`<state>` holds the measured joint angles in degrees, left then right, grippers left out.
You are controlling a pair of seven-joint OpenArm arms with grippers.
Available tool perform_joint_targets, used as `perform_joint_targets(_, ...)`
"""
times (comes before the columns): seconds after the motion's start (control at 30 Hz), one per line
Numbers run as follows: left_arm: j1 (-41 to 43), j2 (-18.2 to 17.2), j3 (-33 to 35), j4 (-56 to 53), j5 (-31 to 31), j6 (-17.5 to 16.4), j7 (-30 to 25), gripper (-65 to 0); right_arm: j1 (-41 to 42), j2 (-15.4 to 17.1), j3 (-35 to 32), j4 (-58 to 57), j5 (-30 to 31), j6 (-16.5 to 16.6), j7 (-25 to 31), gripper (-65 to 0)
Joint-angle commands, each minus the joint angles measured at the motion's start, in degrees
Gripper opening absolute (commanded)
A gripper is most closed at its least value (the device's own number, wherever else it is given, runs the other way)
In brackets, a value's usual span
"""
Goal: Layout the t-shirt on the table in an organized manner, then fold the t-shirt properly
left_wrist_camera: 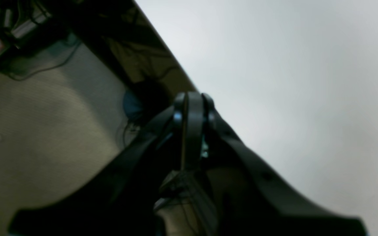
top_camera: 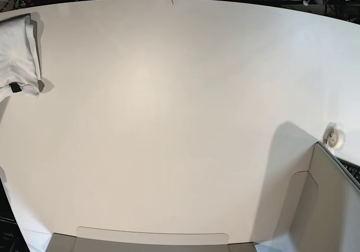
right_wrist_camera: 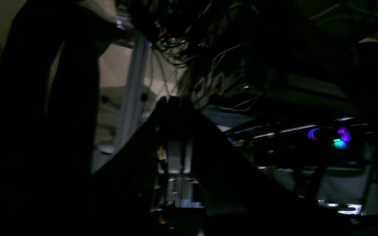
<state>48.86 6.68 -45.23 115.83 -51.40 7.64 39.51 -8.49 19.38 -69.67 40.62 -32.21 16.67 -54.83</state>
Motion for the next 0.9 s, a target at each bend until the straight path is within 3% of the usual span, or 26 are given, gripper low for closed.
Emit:
perform_joint_targets(0.0, 0.68, 0.84, -2.81, -1.41, -2.01, 1.55, 1.24, -65.0, 0.71, 0.36, -0.62, 0.30, -0.01, 0.17, -0.42, -65.0)
perform_joint_targets(0.1, -2.75, 2.32, -8.44, -10.73, -9.13, 6.56, 8.10, -65.0, 2.47, -1.31, -1.85, 0.21, -0.01, 0.17, -0.51, -65.0)
perform_joint_targets(0.17, -6.36, 2.32, -11.07, -19.00, -10.27, 8.67, 12.05, -65.0, 3.26, -1.66, -1.76, 0.13, -0.01, 0.17, -0.51, -65.0)
perform_joint_targets(0.27, -11.72, 2.32, -12.22, -34.56, -10.10, 9.37, 16.01, -65.0, 3.88, -2.72, -1.67, 0.13, -0.01, 0.17, -0.16, -65.0)
perform_joint_targets(0.4, -17.61, -0.13, -10.28, -55.04, -8.69, 9.20, 15.22, -65.0, 3.61, -2.89, -1.41, 0.57, -0.01, -0.09, -0.07, -65.0)
perform_joint_targets(0.57, -21.39, -3.73, 5.89, -67.79, -6.41, 9.20, 9.33, -65.0, 0.80, -3.33, -1.76, -0.23, -0.01, -0.18, 4.15, -65.0)
perform_joint_targets(0.73, -21.48, -3.91, 29.10, -70.25, -6.23, 9.20, -7.81, -65.0, 0.45, -3.86, -1.50, -3.48, -0.01, -0.18, 9.77, -65.0)
perform_joint_targets(0.8, -22.00, -6.19, 41.15, -74.29, -6.23, 9.20, -15.29, -65.0, 0.45, -4.04, -1.23, -4.71, 0.87, -0.27, 12.41, -65.0)
perform_joint_targets(0.87, -25.34, -8.22, 52.57, -79.39, -6.23, 9.20, -21.35, -65.0, 0.36, -4.12, -1.23, -5.06, 5.79, -0.27, 13.38, -65.0)
